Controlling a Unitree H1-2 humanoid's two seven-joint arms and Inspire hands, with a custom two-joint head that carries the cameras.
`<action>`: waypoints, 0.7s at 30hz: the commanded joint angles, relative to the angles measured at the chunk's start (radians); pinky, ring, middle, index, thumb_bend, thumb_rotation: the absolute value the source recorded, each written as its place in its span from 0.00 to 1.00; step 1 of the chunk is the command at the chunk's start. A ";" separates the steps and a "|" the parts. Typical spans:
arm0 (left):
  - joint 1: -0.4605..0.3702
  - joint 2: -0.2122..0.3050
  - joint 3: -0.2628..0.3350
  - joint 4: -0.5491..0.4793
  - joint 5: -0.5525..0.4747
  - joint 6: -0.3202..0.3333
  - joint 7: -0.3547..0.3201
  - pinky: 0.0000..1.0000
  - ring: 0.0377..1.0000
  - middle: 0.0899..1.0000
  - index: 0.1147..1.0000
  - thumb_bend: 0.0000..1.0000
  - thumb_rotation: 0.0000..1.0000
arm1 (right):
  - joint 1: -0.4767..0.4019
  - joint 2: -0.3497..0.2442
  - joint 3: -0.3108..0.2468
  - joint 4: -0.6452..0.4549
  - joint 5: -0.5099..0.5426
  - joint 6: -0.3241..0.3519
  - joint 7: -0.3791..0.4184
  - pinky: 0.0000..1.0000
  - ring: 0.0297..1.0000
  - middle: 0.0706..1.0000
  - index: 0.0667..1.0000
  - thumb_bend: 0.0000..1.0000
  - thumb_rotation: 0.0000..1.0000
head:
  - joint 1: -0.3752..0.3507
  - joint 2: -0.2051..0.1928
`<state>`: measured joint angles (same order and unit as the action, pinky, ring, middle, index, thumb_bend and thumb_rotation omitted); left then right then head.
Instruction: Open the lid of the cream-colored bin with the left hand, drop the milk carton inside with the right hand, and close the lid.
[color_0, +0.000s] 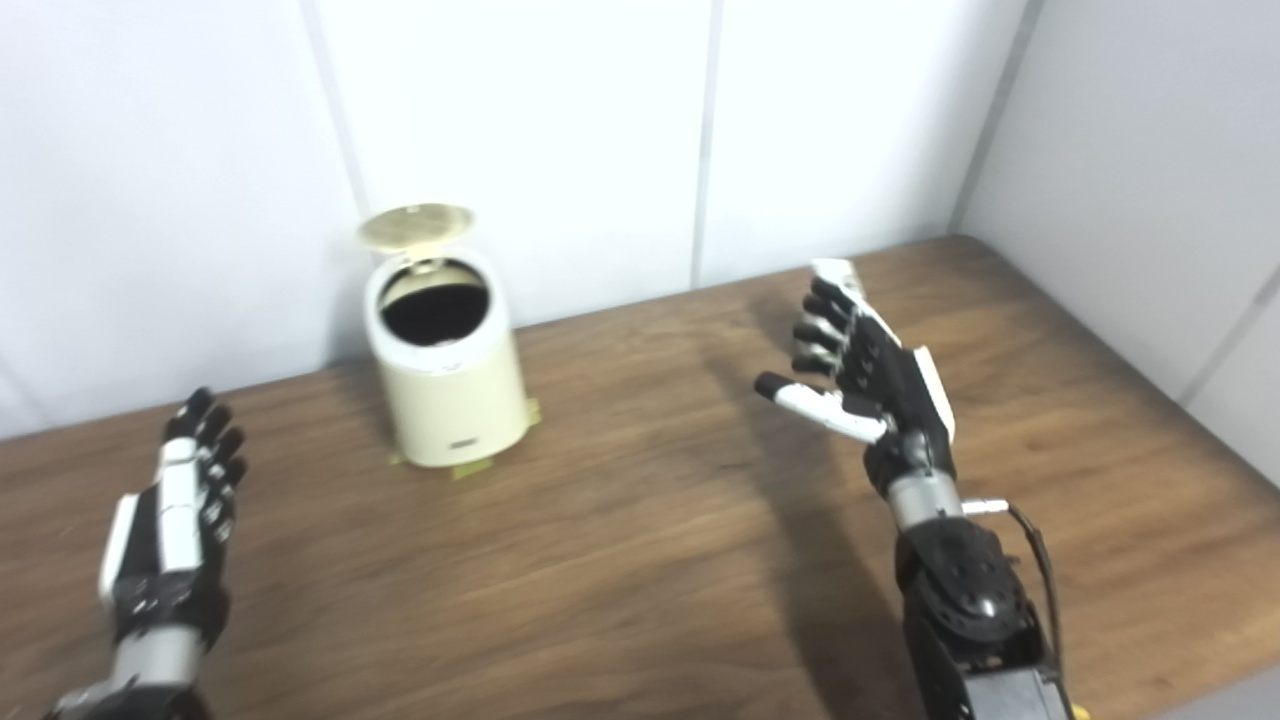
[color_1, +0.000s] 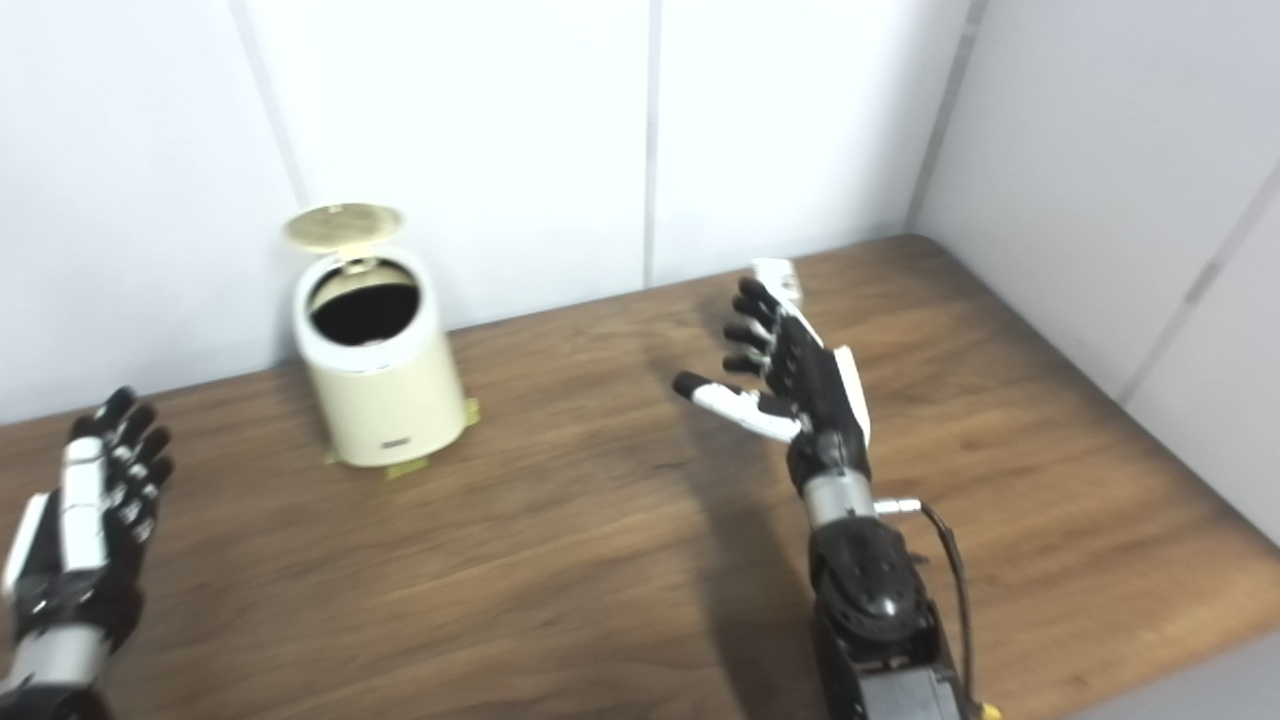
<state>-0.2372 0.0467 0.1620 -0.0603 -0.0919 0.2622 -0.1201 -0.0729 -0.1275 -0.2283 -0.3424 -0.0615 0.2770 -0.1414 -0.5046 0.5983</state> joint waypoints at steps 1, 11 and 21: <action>-0.039 0.017 -0.005 -0.018 -0.028 -0.035 -0.006 1.00 0.99 0.98 1.00 0.48 1.00 | -0.032 -0.057 -0.029 -0.035 -0.017 0.013 0.002 0.76 0.79 0.84 0.84 0.74 0.17 | -0.018 -0.005; -0.038 0.061 -0.046 -0.026 -0.021 -0.017 -0.012 1.00 1.00 1.00 1.00 0.46 1.00 | -0.114 -0.189 -0.081 -0.065 -0.067 0.145 0.009 0.64 0.79 0.89 0.89 0.76 0.08 | -0.034 -0.013; -0.033 0.088 -0.064 -0.077 -0.024 0.045 -0.007 1.00 1.00 1.00 1.00 0.40 1.00 | -0.241 -0.363 -0.078 0.060 -0.148 0.185 0.049 0.57 0.84 0.89 0.88 0.86 0.08 | -0.020 -0.007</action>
<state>-0.2341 0.1237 0.1005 -0.0973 -0.1090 0.3151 -0.1271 -0.2673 -0.4459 -0.3043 -0.2865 -0.1931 0.4660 -0.1085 -0.5262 0.5906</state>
